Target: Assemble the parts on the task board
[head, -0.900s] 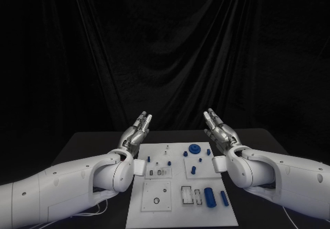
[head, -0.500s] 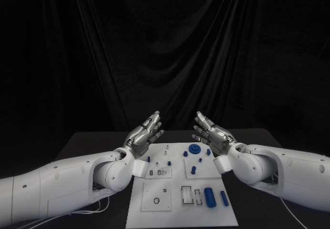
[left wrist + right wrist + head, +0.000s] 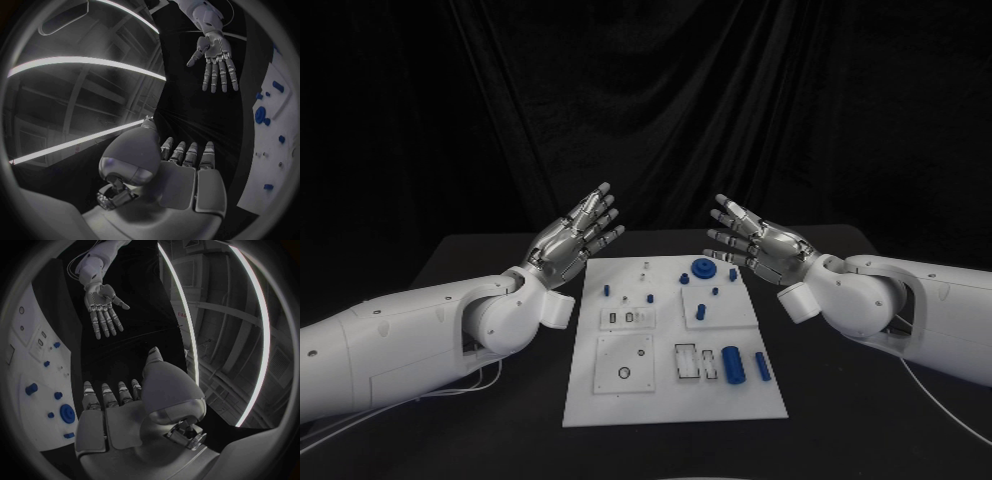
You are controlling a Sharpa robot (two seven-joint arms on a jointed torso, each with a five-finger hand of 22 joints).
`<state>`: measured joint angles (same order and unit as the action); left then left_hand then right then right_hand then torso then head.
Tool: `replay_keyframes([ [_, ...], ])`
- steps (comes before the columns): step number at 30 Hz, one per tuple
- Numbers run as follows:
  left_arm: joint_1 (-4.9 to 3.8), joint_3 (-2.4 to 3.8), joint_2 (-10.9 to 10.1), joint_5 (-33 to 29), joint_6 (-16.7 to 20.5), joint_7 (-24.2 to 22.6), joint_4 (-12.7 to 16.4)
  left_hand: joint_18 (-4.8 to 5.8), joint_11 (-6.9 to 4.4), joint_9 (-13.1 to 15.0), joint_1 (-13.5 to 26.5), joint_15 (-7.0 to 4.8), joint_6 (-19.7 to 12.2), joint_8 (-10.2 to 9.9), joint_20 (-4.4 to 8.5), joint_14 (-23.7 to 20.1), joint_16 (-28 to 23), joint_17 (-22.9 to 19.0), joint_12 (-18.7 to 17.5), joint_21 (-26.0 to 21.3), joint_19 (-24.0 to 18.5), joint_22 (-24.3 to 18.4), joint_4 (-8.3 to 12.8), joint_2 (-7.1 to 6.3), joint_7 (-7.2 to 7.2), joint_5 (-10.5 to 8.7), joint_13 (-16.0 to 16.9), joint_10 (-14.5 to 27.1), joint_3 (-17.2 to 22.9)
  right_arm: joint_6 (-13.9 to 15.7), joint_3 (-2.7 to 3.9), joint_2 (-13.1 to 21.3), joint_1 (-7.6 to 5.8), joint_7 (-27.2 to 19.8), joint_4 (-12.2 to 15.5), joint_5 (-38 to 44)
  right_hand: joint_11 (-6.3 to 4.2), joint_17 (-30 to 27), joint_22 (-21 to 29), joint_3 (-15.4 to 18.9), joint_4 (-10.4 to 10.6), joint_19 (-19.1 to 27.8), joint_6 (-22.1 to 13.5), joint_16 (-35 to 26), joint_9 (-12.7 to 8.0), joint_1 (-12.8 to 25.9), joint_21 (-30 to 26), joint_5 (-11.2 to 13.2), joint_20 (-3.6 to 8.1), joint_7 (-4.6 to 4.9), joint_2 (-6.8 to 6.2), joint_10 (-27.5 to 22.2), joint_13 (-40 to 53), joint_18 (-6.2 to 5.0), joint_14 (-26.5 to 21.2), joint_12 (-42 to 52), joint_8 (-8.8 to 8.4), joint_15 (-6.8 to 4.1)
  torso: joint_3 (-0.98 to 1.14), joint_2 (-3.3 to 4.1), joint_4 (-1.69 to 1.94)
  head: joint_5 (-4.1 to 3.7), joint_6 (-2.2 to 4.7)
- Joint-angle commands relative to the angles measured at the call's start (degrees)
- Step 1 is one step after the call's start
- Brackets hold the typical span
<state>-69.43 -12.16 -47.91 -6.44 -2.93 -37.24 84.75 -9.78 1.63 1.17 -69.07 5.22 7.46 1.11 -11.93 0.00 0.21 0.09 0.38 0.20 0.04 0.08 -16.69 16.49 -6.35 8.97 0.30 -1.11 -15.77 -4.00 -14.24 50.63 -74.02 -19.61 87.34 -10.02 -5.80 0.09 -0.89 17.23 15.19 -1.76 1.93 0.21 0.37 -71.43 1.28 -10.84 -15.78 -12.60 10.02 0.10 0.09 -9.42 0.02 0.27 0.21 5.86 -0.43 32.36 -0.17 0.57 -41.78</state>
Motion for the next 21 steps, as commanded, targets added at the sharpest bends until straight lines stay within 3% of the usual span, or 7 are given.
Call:
replay_keyframes([
  [1,-0.01,0.09,-1.76,2.45,-2.90,-6.95,1.24,-0.62,1.08,0.23,-0.77,0.80,1.28,0.46,-0.72,0.00,-0.21,-0.09,0.67,0.10,0.24,0.15,-0.05,-0.01,0.32,0.62,0.35,-0.75,0.14,-6.09,0.09,0.76,-0.74,2.82,0.17,2.68,0.73,-0.09,-0.14,-0.39,-0.32,-0.78,0.01,-0.21,0.07,-0.88,0.39,-0.47,-0.14,0.74,-0.24,-0.10,-0.09,-1.03,-0.02,-0.27,0.23,0.91,-0.02,0.62,0.20,-0.11,-1.08],
  [7,-0.17,0.09,-5.92,4.21,-0.87,-8.12,4.67,-0.59,2.28,0.38,-1.36,1.76,2.48,0.80,-1.45,0.27,-0.02,0.05,1.55,0.48,0.67,0.39,-0.01,-0.16,1.11,1.26,0.64,-1.90,-0.15,-4.08,0.08,2.60,-3.31,3.34,1.13,3.66,4.85,1.31,-1.30,-1.36,-3.19,-6.93,3.05,1.87,0.67,-4.16,3.08,-2.30,-0.74,3.98,-1.30,-0.06,-0.01,-1.04,4.21,-0.12,1.04,3.27,0.13,1.45,0.47,-0.20,-2.20],
  [8,-0.22,0.09,-6.54,4.52,-0.65,-8.19,5.18,-0.58,3.42,0.46,-1.83,2.48,3.01,0.95,-2.10,0.83,0.33,0.29,2.54,0.75,1.01,0.55,0.00,-0.17,1.68,1.73,0.97,-3.17,-0.22,-3.74,0.08,2.77,-3.74,3.45,1.17,4.00,6.72,2.56,-2.17,-1.73,-4.51,-12.18,4.89,4.03,1.01,-5.97,5.25,-3.98,-0.67,5.17,-1.22,1.09,0.93,-1.03,8.80,2.32,1.77,3.35,0.08,1.77,0.54,-0.21,-2.28],
  [11,-0.40,0.09,-8.26,5.44,-0.12,-8.41,6.56,-0.56,5.98,0.65,-4.41,3.86,4.40,1.31,-3.40,3.94,2.15,1.14,6.63,1.59,2.19,0.96,-0.04,-0.10,2.63,5.60,1.84,-7.26,0.20,-2.86,0.08,3.08,-5.08,4.02,1.06,5.50,8.01,3.35,-2.21,-1.42,-5.81,-16.57,5.90,5.87,1.14,-7.67,6.05,-5.95,-0.55,5.91,-0.92,2.21,1.48,-0.97,12.19,6.03,2.44,3.45,0.03,2.31,0.48,0.03,-2.64],
  [13,-0.55,0.09,-9.68,5.97,0.41,-8.55,7.68,-0.60,6.49,0.76,-5.10,3.92,5.35,1.56,-3.56,5.51,3.11,1.44,8.83,1.95,2.73,1.11,-0.02,-0.07,3.03,6.76,2.19,-8.90,0.19,-1.93,0.08,3.18,-6.25,4.84,0.93,7.37,9.56,5.52,-3.46,-2.21,-8.40,-27.49,9.11,10.65,1.69,-11.67,9.77,-9.71,-0.29,7.50,0.07,4.19,2.45,-1.09,20.51,12.45,4.31,3.38,-0.15,2.94,0.23,0.38,-2.56],
  [16,-0.78,0.11,-11.54,6.35,1.13,-8.69,9.14,-0.61,7.05,0.86,-5.78,4.13,6.24,1.75,-3.82,6.84,3.96,1.72,10.65,2.13,3.04,1.16,-0.04,-0.01,3.58,7.63,2.44,-9.98,0.30,-1.30,0.08,3.14,-7.89,6.59,0.81,10.93,10.61,7.17,-3.73,-2.59,-10.09,-32.68,14.07,14.99,2.55,-14.67,11.21,-11.50,0.25,9.39,0.90,6.13,3.25,-1.13,27.15,19.47,7.95,3.24,-0.25,3.43,0.23,0.83,-2.98],
  [21,-1.19,0.12,-14.07,6.62,2.20,-8.94,11.15,-0.63,7.55,0.95,-6.08,4.38,7.13,1.93,-4.08,8.57,5.07,2.14,12.97,2.43,3.50,1.25,-0.06,0.07,4.07,8.22,2.78,-11.33,0.41,-0.88,0.08,2.79,-10.39,10.28,0.73,20.80,10.84,8.04,-3.33,-2.76,-10.00,-36.38,13.39,18.78,2.37,-15.87,11.11,-5.38,1.12,9.57,1.10,5.79,3.15,-1.08,31.46,24.90,10.01,2.54,-0.35,5.38,0.68,0.81,-2.92],
])
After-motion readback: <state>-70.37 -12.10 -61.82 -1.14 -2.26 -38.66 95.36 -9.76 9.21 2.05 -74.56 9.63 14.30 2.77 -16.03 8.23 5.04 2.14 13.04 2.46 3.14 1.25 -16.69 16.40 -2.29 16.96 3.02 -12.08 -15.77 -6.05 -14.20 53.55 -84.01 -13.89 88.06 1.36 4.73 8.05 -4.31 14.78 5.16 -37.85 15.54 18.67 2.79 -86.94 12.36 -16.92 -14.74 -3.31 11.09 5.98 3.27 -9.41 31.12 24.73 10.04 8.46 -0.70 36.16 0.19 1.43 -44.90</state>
